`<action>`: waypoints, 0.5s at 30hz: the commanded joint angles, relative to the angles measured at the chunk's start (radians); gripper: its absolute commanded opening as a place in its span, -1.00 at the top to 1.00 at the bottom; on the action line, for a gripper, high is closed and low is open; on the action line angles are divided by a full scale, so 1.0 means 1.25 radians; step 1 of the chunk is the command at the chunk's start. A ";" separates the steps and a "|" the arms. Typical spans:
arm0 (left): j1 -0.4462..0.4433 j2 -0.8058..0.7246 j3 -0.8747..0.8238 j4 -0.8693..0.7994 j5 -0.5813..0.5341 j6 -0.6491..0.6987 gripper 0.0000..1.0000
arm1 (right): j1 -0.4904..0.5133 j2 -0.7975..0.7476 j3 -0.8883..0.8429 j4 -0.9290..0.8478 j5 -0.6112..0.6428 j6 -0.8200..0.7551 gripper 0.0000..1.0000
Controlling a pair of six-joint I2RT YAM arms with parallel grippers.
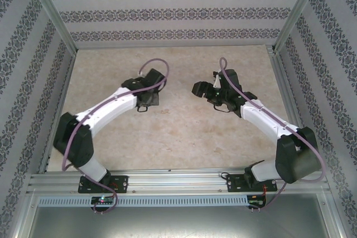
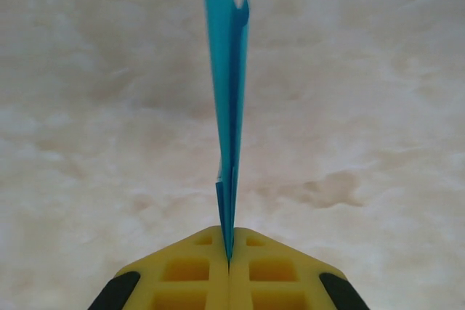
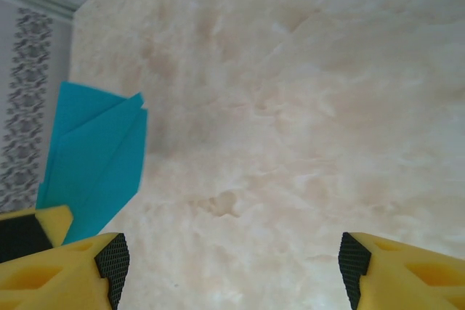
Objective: Fold a paper plane with a square sheet of paper (pick it up from the middle)
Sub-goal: Turn over the paper at the center of the table.
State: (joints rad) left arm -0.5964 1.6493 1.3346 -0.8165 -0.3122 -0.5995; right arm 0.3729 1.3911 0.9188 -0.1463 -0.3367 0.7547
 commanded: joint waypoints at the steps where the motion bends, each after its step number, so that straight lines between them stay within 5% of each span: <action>1: -0.055 0.099 0.074 -0.213 -0.226 -0.028 0.85 | 0.000 -0.016 -0.019 -0.046 0.085 -0.019 -0.56; 7: -0.144 0.295 0.202 -0.237 -0.197 -0.082 0.74 | -0.013 -0.013 -0.039 -0.042 0.090 0.020 -0.55; 15: -0.156 0.290 0.193 -0.069 0.005 -0.049 0.02 | -0.052 -0.030 -0.083 -0.024 0.086 0.064 -0.53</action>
State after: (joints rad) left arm -0.7967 2.0644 1.5768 -0.9733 -0.3882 -0.6697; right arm 0.3206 1.3880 0.8421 -0.1833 -0.2497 0.8028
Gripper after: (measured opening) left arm 0.474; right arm 0.766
